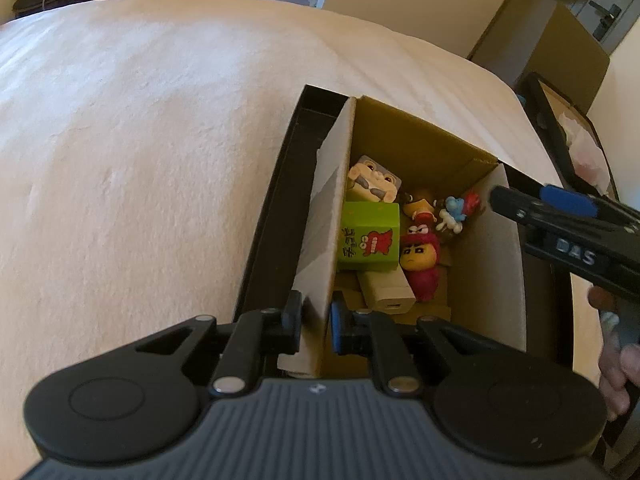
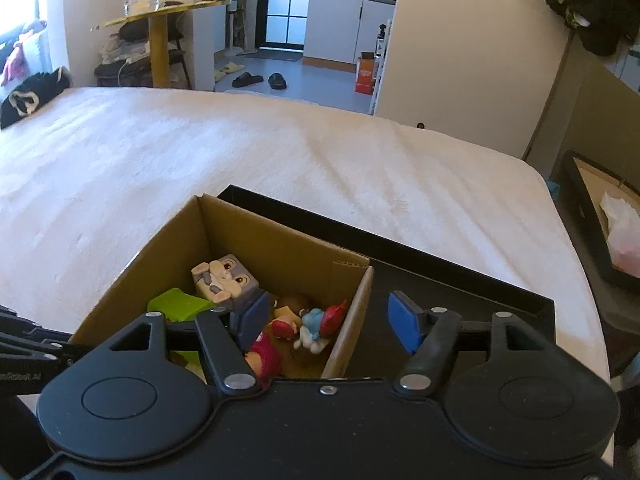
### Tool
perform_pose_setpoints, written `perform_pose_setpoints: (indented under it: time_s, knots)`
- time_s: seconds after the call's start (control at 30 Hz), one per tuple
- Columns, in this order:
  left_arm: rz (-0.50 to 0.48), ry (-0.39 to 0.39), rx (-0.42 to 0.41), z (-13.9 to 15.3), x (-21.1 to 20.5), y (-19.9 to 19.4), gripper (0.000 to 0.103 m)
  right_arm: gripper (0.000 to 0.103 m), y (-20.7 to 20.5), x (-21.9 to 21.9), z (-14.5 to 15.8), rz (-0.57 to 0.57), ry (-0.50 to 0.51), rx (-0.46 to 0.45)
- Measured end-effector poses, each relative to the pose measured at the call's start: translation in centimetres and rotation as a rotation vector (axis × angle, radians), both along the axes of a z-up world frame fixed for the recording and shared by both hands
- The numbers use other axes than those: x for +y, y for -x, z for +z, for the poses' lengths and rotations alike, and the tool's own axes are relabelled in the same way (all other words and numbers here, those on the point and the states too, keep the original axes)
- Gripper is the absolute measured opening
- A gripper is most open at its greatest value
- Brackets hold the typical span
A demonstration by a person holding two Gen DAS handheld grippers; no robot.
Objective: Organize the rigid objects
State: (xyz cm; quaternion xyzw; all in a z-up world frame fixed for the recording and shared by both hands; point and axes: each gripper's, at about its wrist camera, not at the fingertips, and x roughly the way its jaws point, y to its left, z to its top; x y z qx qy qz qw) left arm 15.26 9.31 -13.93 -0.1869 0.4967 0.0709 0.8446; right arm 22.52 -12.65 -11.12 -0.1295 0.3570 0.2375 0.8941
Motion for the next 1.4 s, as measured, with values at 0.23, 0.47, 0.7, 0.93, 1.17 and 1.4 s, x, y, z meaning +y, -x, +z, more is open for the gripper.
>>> perform_pose_setpoints:
  time_s: [0.23,0.47,0.7,0.93,1.17,1.4]
  knots:
    - [0.016,-0.011,-0.003,1.4,0.0,0.5,0.014,0.076,0.6,-2.0,1.5,-0.056,-0.066,0.015]
    - [0.000,-0.033,-0.030,4.0,-0.8,1.2,0.017,0.084,1.5,-4.6,3.0,-0.112,-0.147,0.049]
    - [-0.022,-0.037,-0.034,6.0,-1.9,2.0,0.026,0.090,2.6,-7.4,4.3,-0.181,-0.201,0.056]
    - [-0.024,-0.048,-0.065,8.4,-3.2,3.0,0.055,0.100,4.3,-10.2,5.7,-0.225,-0.259,0.048]
    - [-0.038,-0.071,-0.093,10.3,-4.6,3.9,0.068,0.103,5.7,-12.3,7.0,-0.261,-0.296,0.049]
    - [-0.047,-0.077,-0.117,12.1,-5.7,5.6,0.085,0.103,6.9,-14.4,7.6,-0.298,-0.341,0.072]
